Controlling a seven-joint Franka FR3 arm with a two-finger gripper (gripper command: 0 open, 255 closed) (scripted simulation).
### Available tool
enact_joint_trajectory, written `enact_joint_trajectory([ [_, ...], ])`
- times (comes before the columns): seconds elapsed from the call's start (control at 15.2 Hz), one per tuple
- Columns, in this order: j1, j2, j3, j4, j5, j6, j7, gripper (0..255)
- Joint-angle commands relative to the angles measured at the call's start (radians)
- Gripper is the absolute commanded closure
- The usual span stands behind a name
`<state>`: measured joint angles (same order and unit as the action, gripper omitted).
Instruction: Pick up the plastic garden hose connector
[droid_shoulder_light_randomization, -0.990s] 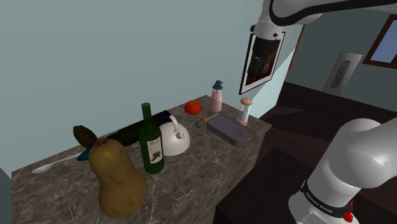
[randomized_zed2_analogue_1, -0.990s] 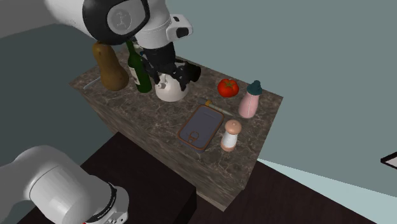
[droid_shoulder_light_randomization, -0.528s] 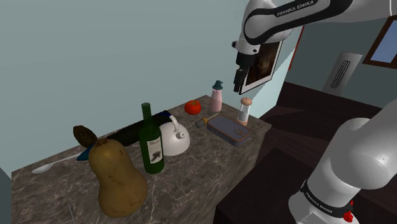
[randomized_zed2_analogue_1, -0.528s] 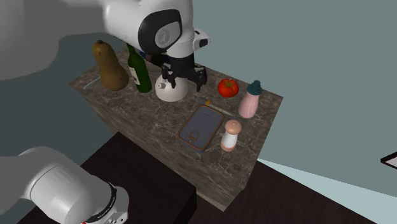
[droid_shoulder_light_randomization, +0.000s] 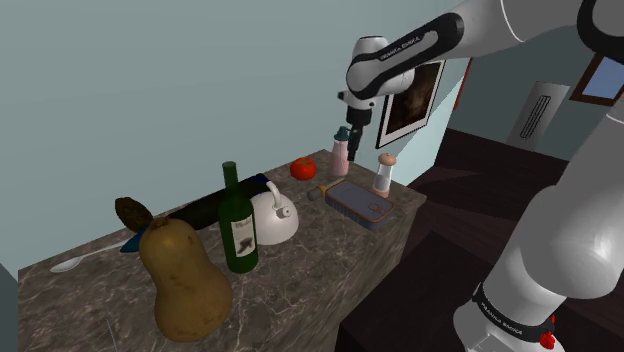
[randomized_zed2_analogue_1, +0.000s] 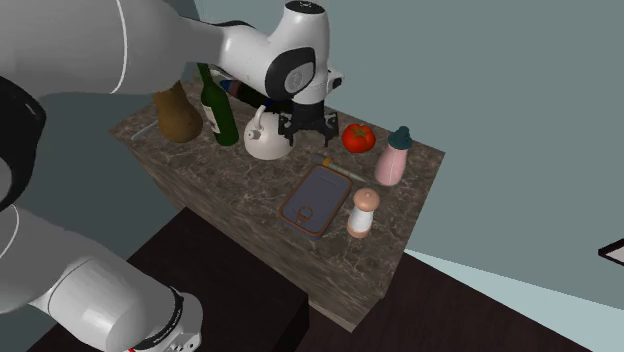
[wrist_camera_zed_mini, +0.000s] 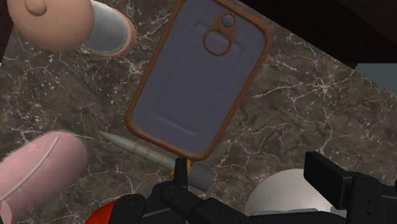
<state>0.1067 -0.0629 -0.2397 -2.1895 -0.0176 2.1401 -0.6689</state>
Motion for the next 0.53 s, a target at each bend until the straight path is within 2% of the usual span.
enact_joint_trajectory([
  [0.0, 0.007, 0.077, 0.001, 0.042, 0.022, 0.022, -0.052, 0],
  [0.46, 0.003, 0.349, 0.033, 0.213, 0.090, 0.077, -0.213, 0],
])
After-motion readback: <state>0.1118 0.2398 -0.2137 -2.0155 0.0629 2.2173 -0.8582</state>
